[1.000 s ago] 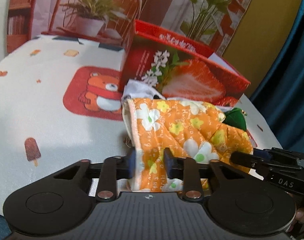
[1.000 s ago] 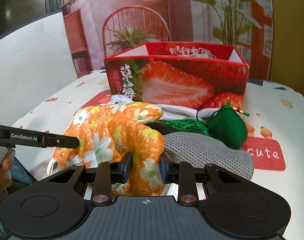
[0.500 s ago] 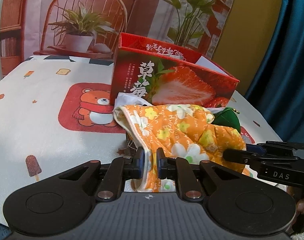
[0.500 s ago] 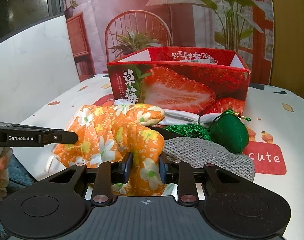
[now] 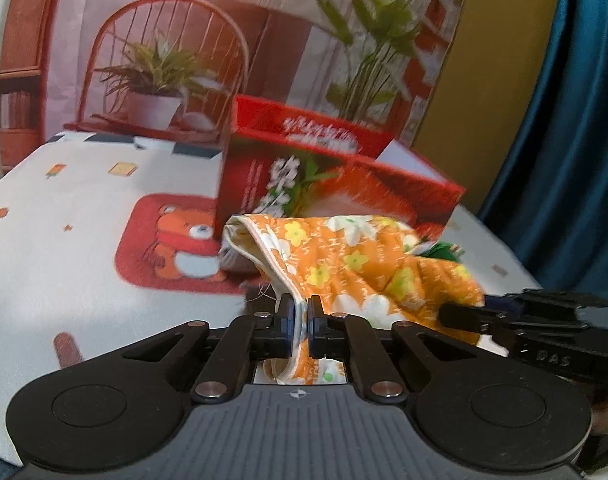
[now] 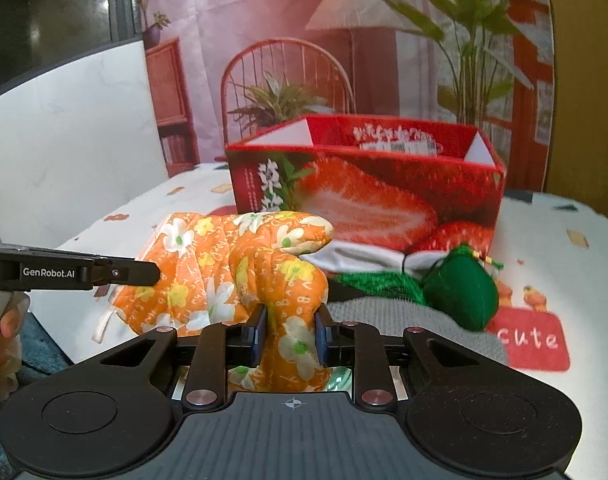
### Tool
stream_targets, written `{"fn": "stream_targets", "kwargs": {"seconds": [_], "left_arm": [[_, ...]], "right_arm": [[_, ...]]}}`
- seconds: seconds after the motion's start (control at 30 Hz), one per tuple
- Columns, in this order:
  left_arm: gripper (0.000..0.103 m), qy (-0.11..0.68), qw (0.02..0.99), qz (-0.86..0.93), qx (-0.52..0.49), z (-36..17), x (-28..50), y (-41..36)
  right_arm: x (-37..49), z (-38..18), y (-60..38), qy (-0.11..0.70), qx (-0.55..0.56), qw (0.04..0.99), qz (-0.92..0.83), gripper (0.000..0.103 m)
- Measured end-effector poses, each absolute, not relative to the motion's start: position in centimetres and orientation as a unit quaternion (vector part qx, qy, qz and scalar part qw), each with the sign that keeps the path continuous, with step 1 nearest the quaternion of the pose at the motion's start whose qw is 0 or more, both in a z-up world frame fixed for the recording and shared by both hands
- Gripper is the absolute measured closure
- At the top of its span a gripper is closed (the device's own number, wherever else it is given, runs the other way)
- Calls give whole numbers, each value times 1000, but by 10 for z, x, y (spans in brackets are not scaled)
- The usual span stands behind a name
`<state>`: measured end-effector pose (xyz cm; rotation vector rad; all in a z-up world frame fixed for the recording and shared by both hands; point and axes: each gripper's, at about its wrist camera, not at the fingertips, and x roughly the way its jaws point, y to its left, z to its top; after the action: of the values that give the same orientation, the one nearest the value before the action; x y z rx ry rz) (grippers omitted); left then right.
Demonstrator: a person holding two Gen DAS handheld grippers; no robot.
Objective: Organize soft objects
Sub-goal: 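Lift the orange cloth with both grippers and lower it into the box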
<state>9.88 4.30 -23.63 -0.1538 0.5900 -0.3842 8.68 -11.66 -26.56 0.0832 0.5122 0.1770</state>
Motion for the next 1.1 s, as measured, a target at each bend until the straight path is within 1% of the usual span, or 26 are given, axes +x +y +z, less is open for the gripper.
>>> {"fn": "stream_targets", "kwargs": {"seconds": [0.13,0.33,0.53,0.67,0.8,1.0,1.1], "left_arm": [[96,264,943,-191,-67,-216,102,43],[96,218,956,-188,-48,-177,118,37],[96,171,968,-181,9,-143,147,13],[96,166,970,-179,24,-130,176,-1],[96,178,969,-172,18,-126,207,-13],[96,176,971,-149,54,-128,246,-34],[96,191,968,-140,81,-136,268,-49]], "right_arm": [[88,-252,-119,230,32,968,92,82],[110,-212,-128,192,29,975,103,82],[144,-185,-144,177,35,977,115,82],[170,-171,-156,167,29,980,103,82],[203,-164,-173,168,46,981,81,83],[254,-169,-185,183,51,980,56,84],[275,-174,-187,189,41,980,44,84]]}}
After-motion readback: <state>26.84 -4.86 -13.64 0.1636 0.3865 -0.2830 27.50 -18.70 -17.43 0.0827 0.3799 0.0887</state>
